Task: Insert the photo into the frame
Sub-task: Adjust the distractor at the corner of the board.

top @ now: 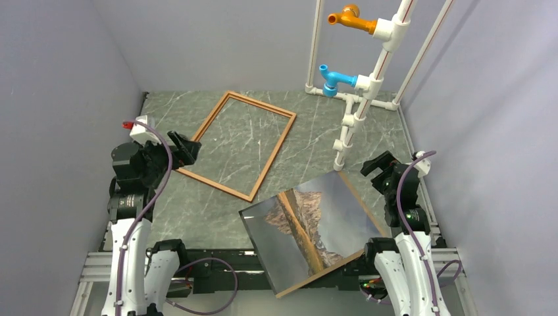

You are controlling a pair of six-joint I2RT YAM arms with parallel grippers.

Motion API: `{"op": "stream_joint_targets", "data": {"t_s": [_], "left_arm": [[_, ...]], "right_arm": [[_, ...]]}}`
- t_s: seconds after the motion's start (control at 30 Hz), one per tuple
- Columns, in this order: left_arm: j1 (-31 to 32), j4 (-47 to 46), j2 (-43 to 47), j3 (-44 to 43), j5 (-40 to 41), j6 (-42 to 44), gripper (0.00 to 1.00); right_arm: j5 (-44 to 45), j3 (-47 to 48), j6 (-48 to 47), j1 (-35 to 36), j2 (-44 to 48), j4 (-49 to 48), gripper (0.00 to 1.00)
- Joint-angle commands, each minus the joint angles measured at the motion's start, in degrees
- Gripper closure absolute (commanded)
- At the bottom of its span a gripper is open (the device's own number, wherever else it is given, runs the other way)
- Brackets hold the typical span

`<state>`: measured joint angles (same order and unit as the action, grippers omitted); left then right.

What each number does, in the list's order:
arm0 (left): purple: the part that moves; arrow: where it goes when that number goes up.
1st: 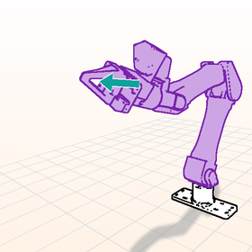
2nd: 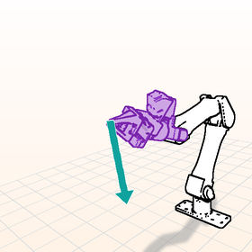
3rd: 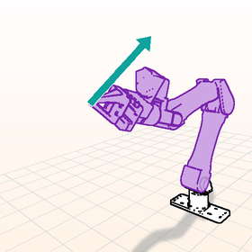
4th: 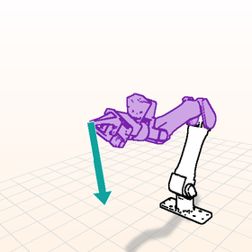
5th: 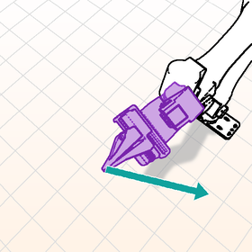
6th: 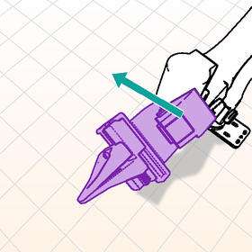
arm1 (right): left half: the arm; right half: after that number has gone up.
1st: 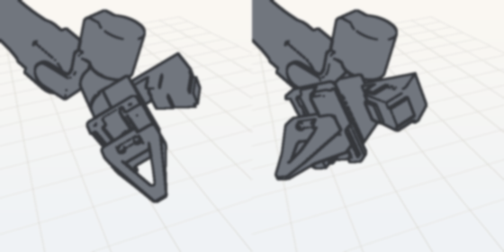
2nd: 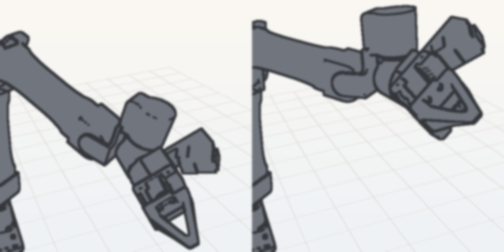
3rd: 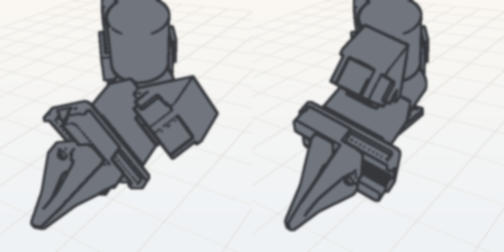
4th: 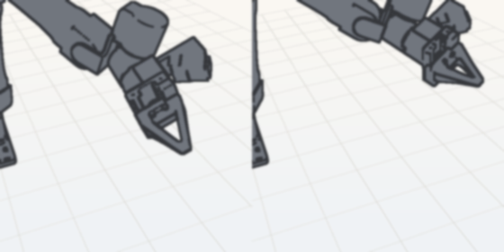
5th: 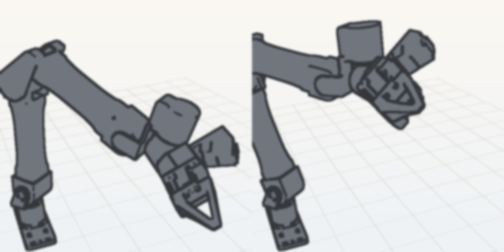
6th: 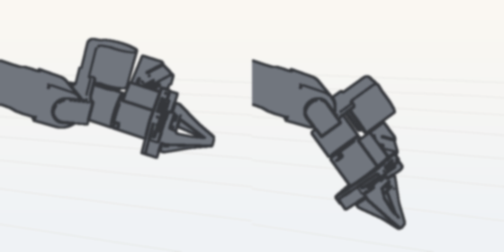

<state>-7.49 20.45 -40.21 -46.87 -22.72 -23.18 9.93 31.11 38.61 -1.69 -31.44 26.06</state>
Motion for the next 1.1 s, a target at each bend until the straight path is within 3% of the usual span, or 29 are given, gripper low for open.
{"op": "stream_joint_targets", "data": {"t_s": [0.0, 0.3, 0.47, 0.63, 0.87, 1.07], "left_arm": [[-0.34, 4.26, -0.41, -1.39, -1.53, 4.18, 0.01], [-0.34, 9.39, -6.38, -3.38, -11.66, 16.94, 0.01], [-0.33, 3.64, -4.7, 2.83, -10.4, 16.7, 0.01], [-0.34, 4.08, -5.43, 2.3, -9.58, 17.42, 0.01], [-0.33, 4.96, -6.82, 1.78, -9.46, 17.76, 0.0], [-0.34, 5.61, -6.6, 1.61, -7.9, 18.43, 0.01]], "right_arm": [[-13.36, 1.56, -1.37, 0.03, 0.36, 1.3, 0.0], [-28.92, 1.44, -5.69, 0.44, 0.44, 3.07, 0.0], [-34.77, 2.63, -9.18, 1.29, -0.2, 2.18, 0.0], [-40.13, 2.17, -11.98, 5.93, -3.51, -3.54, 0.02], [-32.44, 4.05, -16.55, 24.12, -9.39, -11.16, 0.03], [-19.46, 9.3, -20.06, 36.99, -20.05, -12.93, 0.09]]}}
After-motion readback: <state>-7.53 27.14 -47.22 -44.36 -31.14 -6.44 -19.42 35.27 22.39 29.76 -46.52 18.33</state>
